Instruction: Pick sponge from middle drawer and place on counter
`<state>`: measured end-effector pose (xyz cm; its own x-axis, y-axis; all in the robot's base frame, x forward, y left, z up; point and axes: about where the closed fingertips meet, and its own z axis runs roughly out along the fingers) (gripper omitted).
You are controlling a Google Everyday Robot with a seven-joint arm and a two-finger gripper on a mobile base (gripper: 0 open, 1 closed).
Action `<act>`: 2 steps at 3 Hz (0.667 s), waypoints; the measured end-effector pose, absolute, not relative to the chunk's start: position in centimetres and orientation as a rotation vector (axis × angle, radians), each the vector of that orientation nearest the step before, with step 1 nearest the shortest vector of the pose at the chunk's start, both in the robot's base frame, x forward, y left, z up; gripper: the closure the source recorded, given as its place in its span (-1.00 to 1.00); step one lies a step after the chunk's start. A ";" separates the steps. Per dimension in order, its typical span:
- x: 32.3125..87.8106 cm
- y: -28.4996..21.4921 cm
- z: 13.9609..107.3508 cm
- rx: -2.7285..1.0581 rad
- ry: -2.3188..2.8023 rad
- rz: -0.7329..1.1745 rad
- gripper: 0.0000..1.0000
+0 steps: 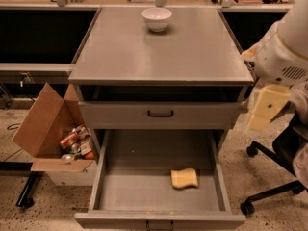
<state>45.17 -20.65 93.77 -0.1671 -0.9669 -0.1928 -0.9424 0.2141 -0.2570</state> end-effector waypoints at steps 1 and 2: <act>45.6 -19.5 87.7 -1.893 2.145 -0.038 -1.00; 45.2 -18.5 81.4 -1.955 2.121 0.037 -1.00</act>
Offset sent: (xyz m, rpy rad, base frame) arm -0.0050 0.0319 -0.2035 0.0470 0.1602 0.1823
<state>45.22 -18.48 81.40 -0.0638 -0.9769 -0.2040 -0.9834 0.0963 -0.1535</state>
